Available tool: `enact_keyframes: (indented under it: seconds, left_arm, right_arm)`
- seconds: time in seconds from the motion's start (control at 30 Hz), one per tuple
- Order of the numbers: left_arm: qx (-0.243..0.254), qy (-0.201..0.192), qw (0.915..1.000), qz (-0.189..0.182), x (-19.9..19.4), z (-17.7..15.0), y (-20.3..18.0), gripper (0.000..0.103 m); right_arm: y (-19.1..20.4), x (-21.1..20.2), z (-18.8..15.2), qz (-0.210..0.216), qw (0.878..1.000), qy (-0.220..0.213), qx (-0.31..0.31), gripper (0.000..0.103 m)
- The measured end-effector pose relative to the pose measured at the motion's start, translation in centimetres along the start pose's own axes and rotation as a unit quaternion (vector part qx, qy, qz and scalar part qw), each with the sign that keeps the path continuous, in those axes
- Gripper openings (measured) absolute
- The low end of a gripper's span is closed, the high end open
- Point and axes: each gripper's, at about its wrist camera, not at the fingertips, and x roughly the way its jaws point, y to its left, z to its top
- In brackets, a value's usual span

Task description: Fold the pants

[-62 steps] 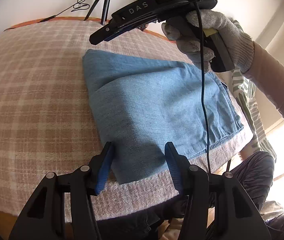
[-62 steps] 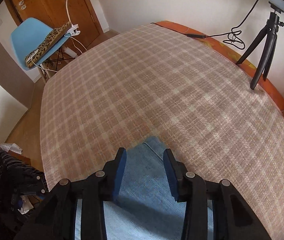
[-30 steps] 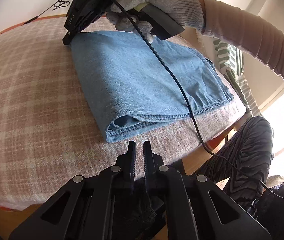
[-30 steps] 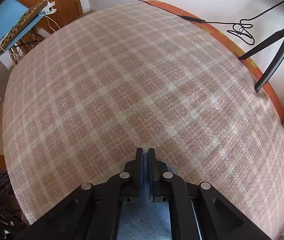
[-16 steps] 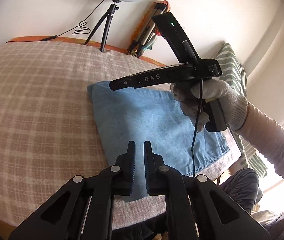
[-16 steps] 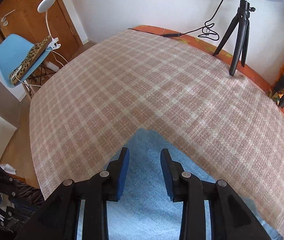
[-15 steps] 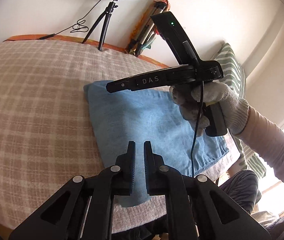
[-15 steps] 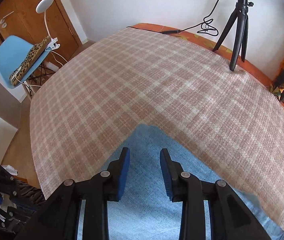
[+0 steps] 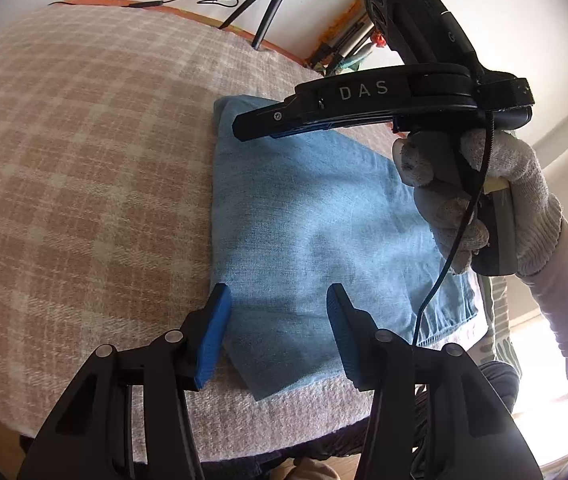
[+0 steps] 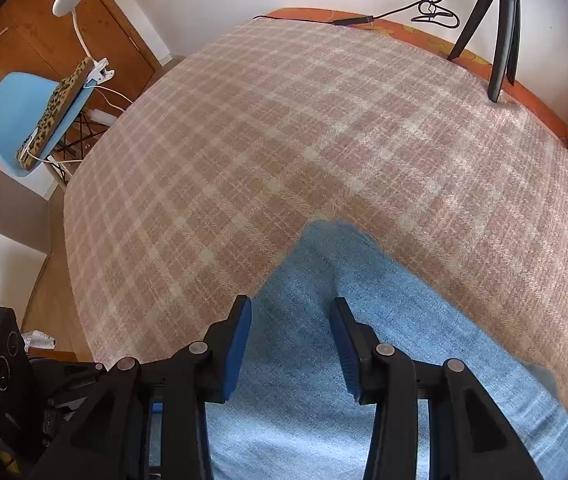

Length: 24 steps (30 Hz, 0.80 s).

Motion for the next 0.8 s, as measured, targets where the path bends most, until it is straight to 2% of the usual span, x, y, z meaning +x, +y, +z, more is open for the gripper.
enact_keyframes:
  seconds: [0.13,0.17,0.23,0.27,0.3,0.33,0.4,0.5,0.7,0.8]
  left_arm:
    - [-0.022,-0.003,0.9994,0.028,0.3,0.2,1.1,0.050]
    - [-0.026,0.011,0.9993,0.025,1.0,0.1,1.3,0.050]
    - [-0.017,0.004,0.9997,0.019,1.0,-0.3,1.1,0.050]
    - [-0.020,0.014,0.9997,-0.002,1.2,-0.4,0.9,0.050]
    - [-0.030,0.017,0.9988,-0.036,1.2,-0.6,0.8,0.050]
    - [-0.030,0.013,0.9985,-0.045,1.1,-0.9,0.5,0.050]
    - [0.001,0.001,0.9989,-0.047,0.8,-1.4,-0.9,0.047]
    - [0.017,-0.011,0.9985,-0.052,0.3,-1.4,-2.2,0.047]
    - [0.027,-0.016,0.9991,-0.027,0.1,-1.9,-3.1,0.047]
    - [0.026,-0.014,0.9994,-0.018,0.8,-2.0,-3.0,0.047]
  right_arm:
    - [-0.9,1.5,0.4,0.025,0.999,-0.003,0.034,0.044]
    - [-1.3,1.9,0.6,0.033,0.998,-0.003,0.048,0.044]
    - [-2.0,1.4,1.1,0.047,0.996,-0.016,0.076,0.044]
    - [-2.1,0.7,1.3,0.050,0.995,-0.025,0.086,0.044]
    - [-2.2,-0.1,1.6,0.044,0.995,-0.031,0.088,0.044]
    - [-2.0,-0.7,1.9,0.030,0.995,-0.034,0.086,0.044]
    - [-1.6,-1.4,2.3,0.008,0.997,-0.019,0.081,0.045]
    - [-0.8,-1.1,2.9,-0.021,0.997,0.021,0.074,0.049]
    - [1.9,1.8,3.6,-0.071,0.992,0.089,0.046,0.049]
    - [3.6,3.9,3.9,-0.099,0.988,0.119,0.021,0.053]
